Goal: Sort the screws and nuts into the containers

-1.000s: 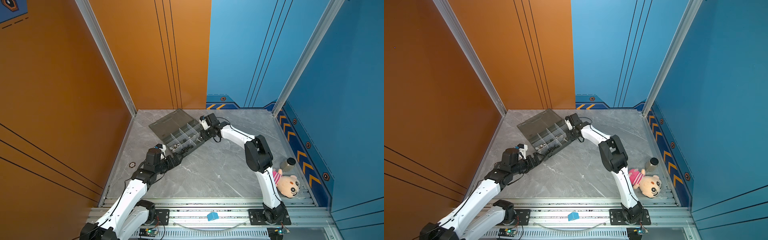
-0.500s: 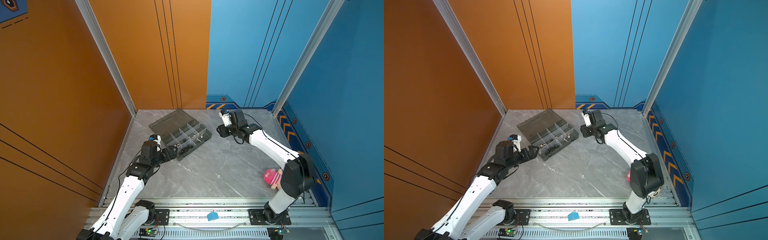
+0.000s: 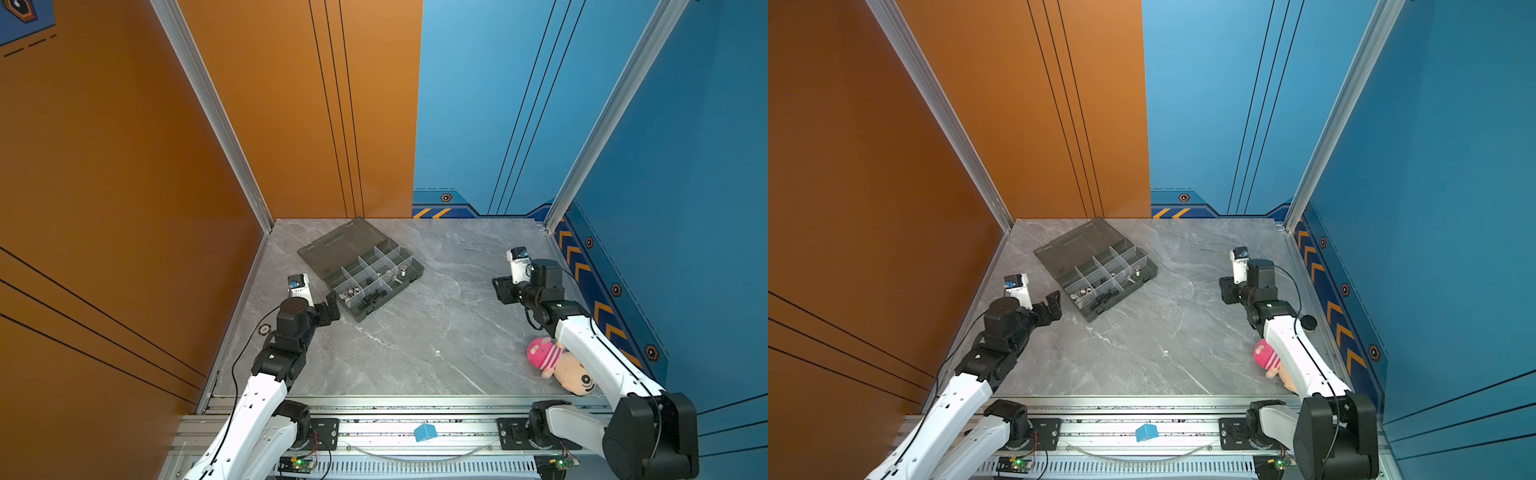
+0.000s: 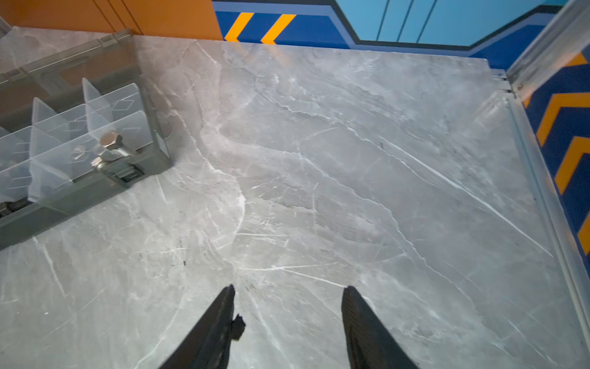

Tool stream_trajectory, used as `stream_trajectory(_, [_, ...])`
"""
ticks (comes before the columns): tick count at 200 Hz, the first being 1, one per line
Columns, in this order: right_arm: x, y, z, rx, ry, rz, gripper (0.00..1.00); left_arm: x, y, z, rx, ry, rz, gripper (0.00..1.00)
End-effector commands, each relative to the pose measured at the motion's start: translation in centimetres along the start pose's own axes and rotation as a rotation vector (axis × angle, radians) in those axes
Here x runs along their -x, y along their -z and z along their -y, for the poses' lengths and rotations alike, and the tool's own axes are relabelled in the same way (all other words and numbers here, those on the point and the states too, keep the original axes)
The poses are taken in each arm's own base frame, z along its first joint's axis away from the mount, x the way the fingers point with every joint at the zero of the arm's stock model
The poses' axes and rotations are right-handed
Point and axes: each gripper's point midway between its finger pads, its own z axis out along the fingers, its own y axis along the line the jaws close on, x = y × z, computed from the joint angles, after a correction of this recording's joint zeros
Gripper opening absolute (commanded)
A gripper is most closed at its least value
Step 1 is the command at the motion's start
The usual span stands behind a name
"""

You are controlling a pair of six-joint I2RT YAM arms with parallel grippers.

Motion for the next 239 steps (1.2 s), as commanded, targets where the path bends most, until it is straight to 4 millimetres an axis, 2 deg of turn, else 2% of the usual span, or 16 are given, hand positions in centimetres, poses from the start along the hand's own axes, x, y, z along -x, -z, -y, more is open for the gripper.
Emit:
stream_trajectory(1, [0.5, 0.1, 0.9, 0.018, -0.023, 0.11, 0.57, 2.1, -0.2, -1.3, 0.077, -0.088, 0.124, 0.98])
stream_trajectory(24, [-0.4, -0.6, 2.6, -0.047, -0.037, 0.157, 0.58, 1.5, -1.1, -1.3, 0.077, -0.136, 0.126, 0.98])
stream_trajectory(55, [-1.2, -2.0, 3.3, -0.074, -0.046, 0.22, 0.61, 0.3, -2.5, -1.5, 0.071, -0.173, 0.111, 0.98])
stream_trajectory(105, [-2.1, -4.9, 3.9, -0.077, -0.07, 0.226, 0.63, -0.8, -4.3, -2.4, 0.072, -0.167, 0.095, 0.98])
stream_trajectory(132, [-3.0, -6.3, 4.6, -0.092, -0.084, 0.207, 0.64, -1.5, -4.9, -3.6, 0.099, -0.159, 0.101, 0.98])
stream_trajectory(162, [-3.4, -6.5, 4.8, -0.136, -0.066, 0.22, 0.65, -2.1, -5.9, -4.9, 0.119, -0.164, 0.127, 0.98])
stream_trajectory(182, [-3.7, -6.3, 4.8, -0.153, -0.06, 0.242, 0.74, -2.7, -6.9, -5.4, 0.111, -0.148, 0.107, 0.98])
stream_trajectory(198, [-4.1, -6.3, 4.8, -0.168, -0.051, 0.264, 0.78, -3.4, -8.0, -5.4, 0.098, -0.154, 0.085, 0.98])
stream_trajectory(227, [-4.2, -6.3, 4.8, -0.175, -0.051, 0.268, 0.81, -2.8, -9.1, -5.4, 0.098, -0.161, 0.096, 0.98])
stream_trajectory(228, [-4.2, -6.3, 4.8, -0.174, -0.051, 0.269, 0.82, -2.8, -9.1, -5.4, 0.098, -0.161, 0.096, 0.98])
stream_trajectory(230, [-4.2, -6.3, 4.8, -0.173, -0.051, 0.269, 0.93, -2.7, -9.2, -5.4, 0.098, -0.162, 0.098, 0.98])
stream_trajectory(232, [-4.2, -6.3, 4.8, -0.173, -0.05, 0.268, 0.99, -2.7, -9.2, -5.4, 0.098, -0.163, 0.097, 0.98])
stream_trajectory(239, [-4.2, -6.3, 4.8, -0.176, -0.051, 0.265, 1.0, -2.8, -9.4, -5.5, 0.1, -0.151, 0.093, 0.98])
